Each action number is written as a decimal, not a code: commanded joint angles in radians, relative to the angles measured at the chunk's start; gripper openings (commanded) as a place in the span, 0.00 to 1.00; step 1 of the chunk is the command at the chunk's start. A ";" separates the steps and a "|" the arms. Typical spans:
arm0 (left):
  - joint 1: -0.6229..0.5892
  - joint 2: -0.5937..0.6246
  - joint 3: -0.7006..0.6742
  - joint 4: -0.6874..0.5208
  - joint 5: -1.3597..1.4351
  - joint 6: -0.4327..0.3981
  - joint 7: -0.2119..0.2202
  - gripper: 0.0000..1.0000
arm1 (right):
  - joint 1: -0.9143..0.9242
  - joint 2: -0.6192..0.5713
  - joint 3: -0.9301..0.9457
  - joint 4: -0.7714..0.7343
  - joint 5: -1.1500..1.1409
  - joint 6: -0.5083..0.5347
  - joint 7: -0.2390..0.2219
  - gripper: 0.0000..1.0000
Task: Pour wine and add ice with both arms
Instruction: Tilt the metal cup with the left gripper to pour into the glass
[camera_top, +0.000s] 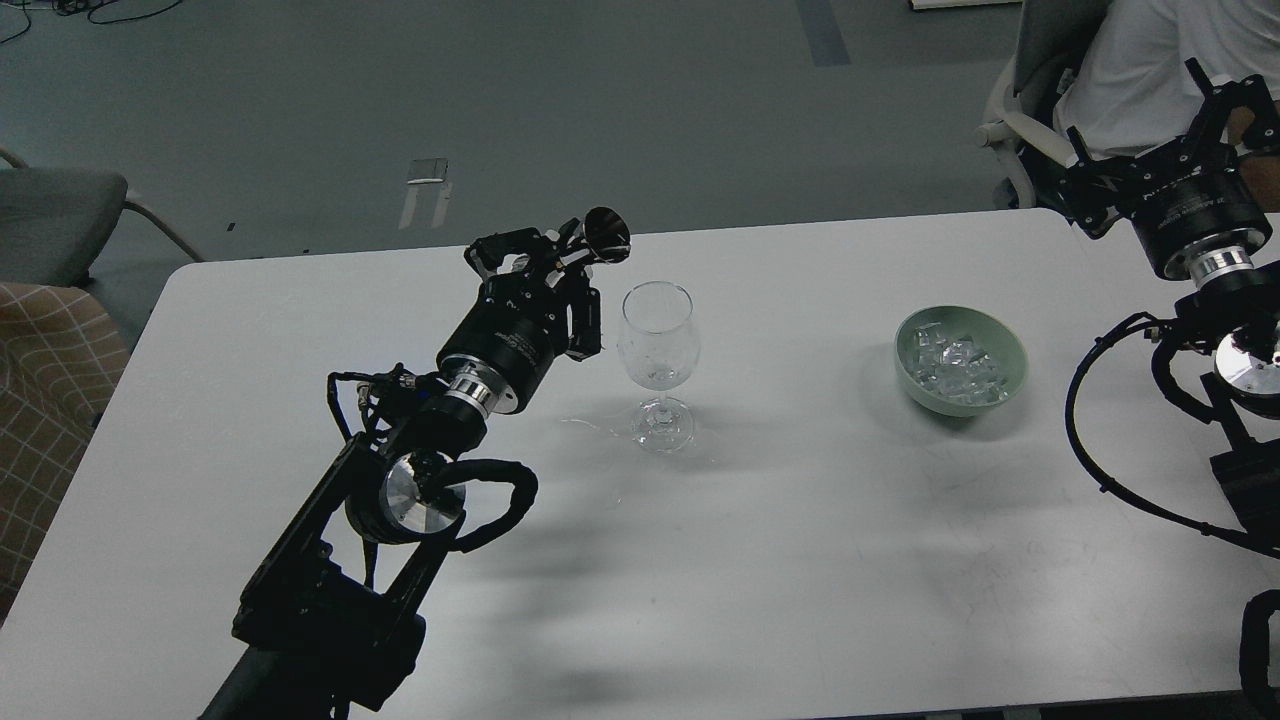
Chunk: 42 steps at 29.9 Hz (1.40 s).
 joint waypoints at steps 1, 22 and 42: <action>-0.001 0.000 0.001 0.001 0.007 0.000 -0.003 0.00 | -0.001 0.002 0.000 0.000 0.000 0.000 0.000 1.00; -0.041 0.000 0.001 0.006 0.045 -0.022 -0.006 0.00 | 0.002 0.000 0.000 0.009 0.000 0.000 0.000 1.00; -0.035 0.000 0.001 0.030 0.113 -0.062 -0.014 0.00 | 0.002 -0.002 0.006 0.011 0.000 -0.001 0.000 1.00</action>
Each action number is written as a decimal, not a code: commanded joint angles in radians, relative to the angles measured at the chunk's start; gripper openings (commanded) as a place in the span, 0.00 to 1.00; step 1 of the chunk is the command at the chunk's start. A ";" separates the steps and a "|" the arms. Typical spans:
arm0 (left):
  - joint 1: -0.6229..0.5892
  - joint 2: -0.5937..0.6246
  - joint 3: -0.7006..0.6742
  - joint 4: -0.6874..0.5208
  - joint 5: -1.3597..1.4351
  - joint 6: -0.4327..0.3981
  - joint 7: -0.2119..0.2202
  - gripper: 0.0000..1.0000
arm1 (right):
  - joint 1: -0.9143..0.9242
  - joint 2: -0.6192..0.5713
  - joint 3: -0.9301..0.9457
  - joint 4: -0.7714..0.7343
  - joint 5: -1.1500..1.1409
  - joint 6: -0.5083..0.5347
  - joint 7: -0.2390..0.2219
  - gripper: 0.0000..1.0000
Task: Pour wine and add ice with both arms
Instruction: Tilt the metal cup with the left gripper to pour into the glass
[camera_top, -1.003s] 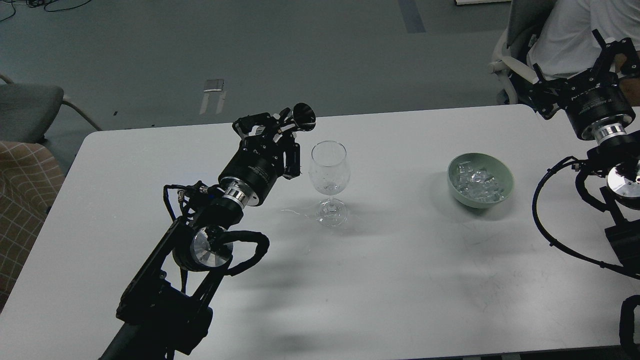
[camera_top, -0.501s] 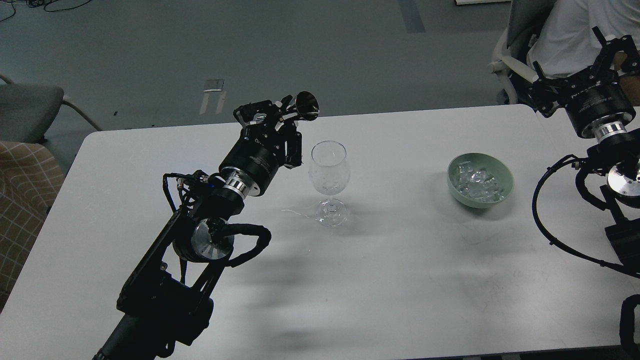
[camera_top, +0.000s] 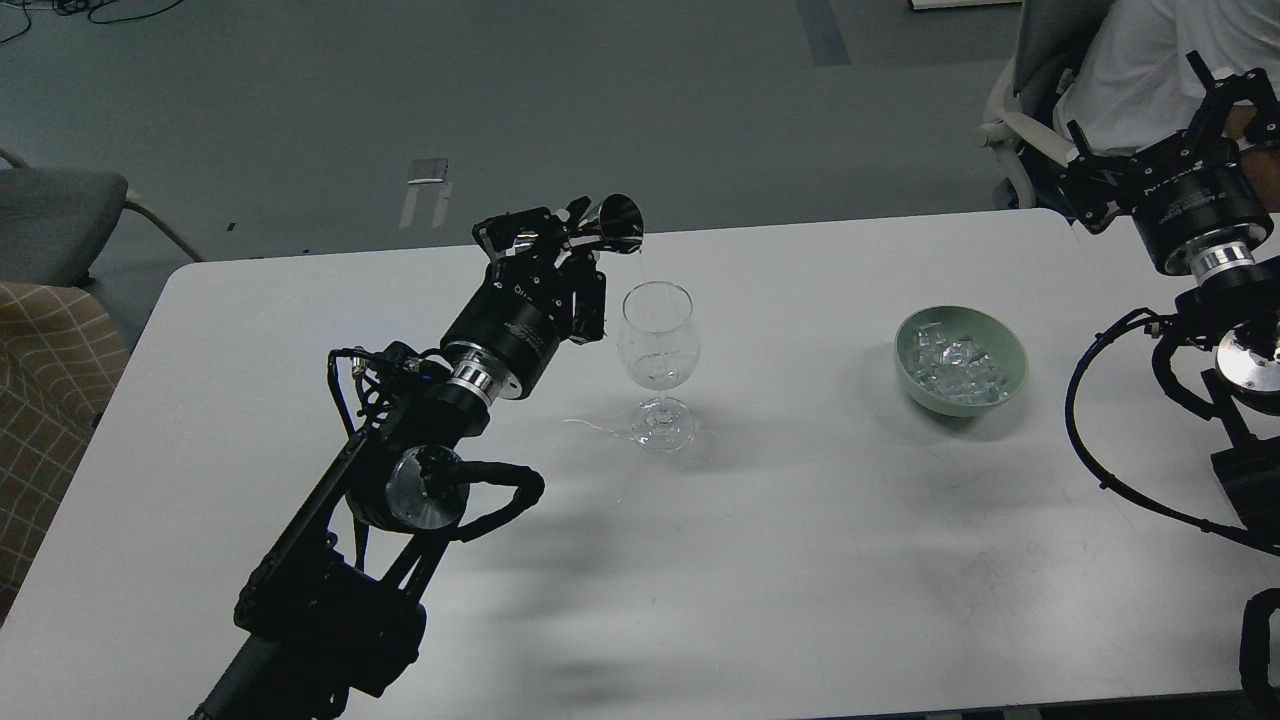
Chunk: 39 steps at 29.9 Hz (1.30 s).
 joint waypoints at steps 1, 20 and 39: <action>-0.003 0.000 0.000 0.014 0.000 -0.002 -0.009 0.00 | 0.001 -0.003 0.001 0.000 0.000 -0.002 0.000 1.00; -0.001 0.002 0.052 0.019 0.112 -0.042 -0.040 0.00 | 0.004 -0.012 0.004 -0.001 0.000 -0.002 0.000 1.00; -0.006 0.002 0.063 0.065 0.140 -0.080 -0.052 0.00 | 0.004 -0.012 0.004 0.000 0.002 -0.002 0.000 1.00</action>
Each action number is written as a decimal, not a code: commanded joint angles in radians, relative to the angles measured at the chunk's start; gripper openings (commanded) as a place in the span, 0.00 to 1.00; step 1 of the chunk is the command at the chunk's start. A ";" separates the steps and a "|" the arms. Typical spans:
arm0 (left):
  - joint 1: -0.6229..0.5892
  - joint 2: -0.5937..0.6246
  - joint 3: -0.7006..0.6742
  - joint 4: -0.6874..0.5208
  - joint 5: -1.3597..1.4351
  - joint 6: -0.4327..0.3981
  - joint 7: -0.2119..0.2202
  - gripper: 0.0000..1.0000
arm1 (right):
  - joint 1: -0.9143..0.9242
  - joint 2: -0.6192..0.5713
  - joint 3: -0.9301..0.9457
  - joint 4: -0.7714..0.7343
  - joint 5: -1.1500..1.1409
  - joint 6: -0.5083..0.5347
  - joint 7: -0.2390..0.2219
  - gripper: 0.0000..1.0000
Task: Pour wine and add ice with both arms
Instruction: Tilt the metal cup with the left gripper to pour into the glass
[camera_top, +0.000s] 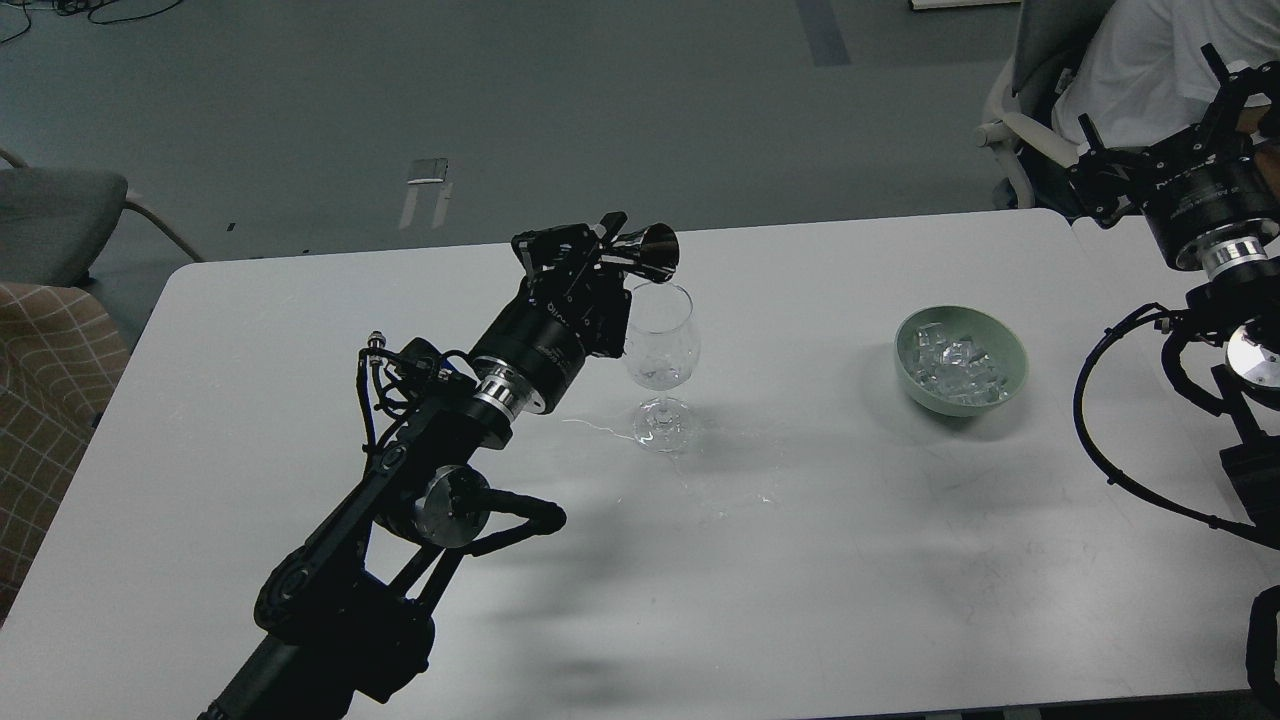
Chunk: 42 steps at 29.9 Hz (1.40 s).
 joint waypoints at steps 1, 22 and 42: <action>-0.001 0.003 0.000 0.005 0.000 -0.003 0.000 0.00 | 0.000 0.000 0.001 0.001 0.001 0.000 0.000 1.00; -0.019 0.053 0.011 0.049 0.040 -0.020 -0.051 0.00 | -0.002 -0.002 0.001 0.005 -0.001 0.000 0.000 1.00; -0.027 0.069 0.014 0.086 0.181 -0.040 -0.101 0.00 | -0.005 -0.002 0.001 0.007 0.001 0.000 0.000 1.00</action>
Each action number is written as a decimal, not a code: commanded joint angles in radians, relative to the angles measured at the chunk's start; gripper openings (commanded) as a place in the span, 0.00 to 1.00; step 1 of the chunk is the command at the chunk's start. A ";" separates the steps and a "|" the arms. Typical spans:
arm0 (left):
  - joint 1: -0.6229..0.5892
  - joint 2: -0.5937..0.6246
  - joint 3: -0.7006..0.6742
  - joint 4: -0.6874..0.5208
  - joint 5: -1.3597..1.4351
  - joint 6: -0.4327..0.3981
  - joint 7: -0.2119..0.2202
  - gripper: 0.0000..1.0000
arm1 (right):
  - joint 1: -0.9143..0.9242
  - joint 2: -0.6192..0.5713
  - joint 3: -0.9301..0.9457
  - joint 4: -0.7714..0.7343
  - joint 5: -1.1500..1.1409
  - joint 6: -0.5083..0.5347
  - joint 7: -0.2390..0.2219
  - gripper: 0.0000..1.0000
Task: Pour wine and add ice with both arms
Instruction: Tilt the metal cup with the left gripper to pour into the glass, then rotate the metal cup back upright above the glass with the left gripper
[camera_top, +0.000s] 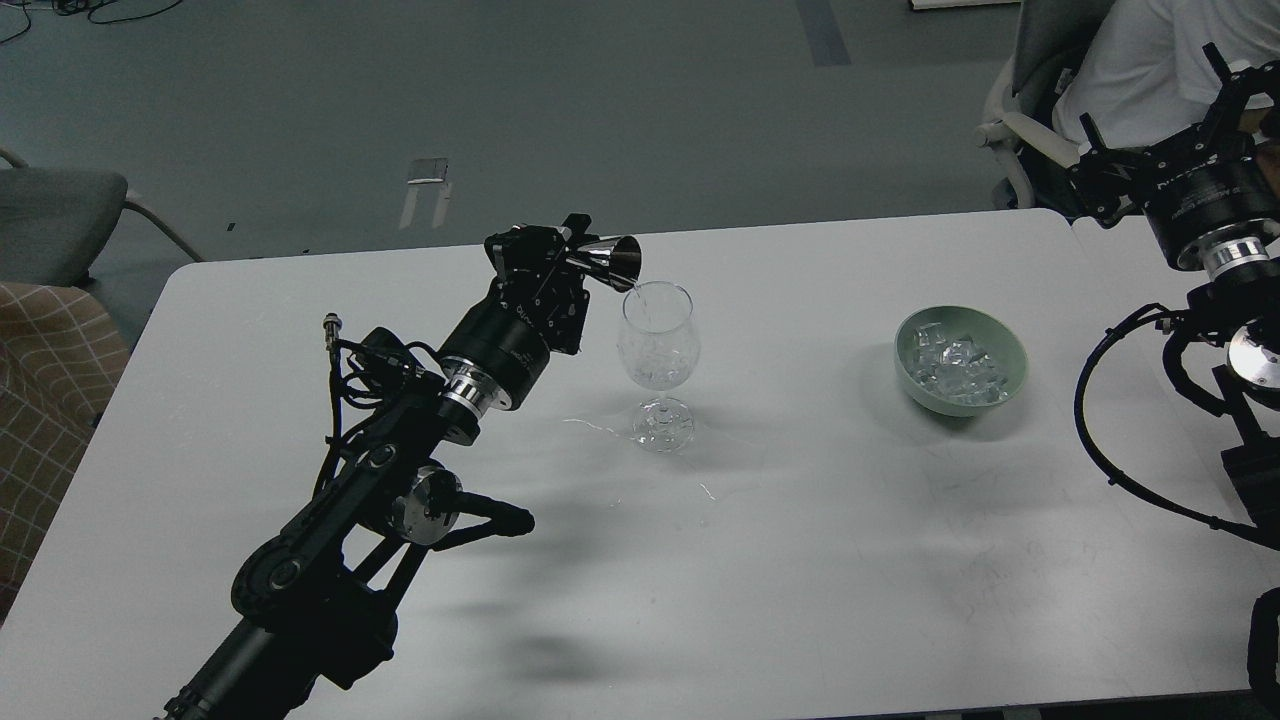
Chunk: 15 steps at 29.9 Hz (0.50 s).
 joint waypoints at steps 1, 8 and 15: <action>0.000 -0.004 0.001 -0.004 0.044 -0.001 -0.003 0.00 | 0.000 0.000 0.000 0.000 0.000 0.000 0.000 1.00; 0.000 -0.007 0.009 -0.004 0.053 -0.001 -0.005 0.00 | -0.001 0.000 0.000 0.000 0.000 0.000 0.000 1.00; -0.001 -0.001 0.016 0.001 0.110 -0.001 -0.017 0.00 | -0.001 0.000 0.007 0.001 0.000 0.000 0.000 1.00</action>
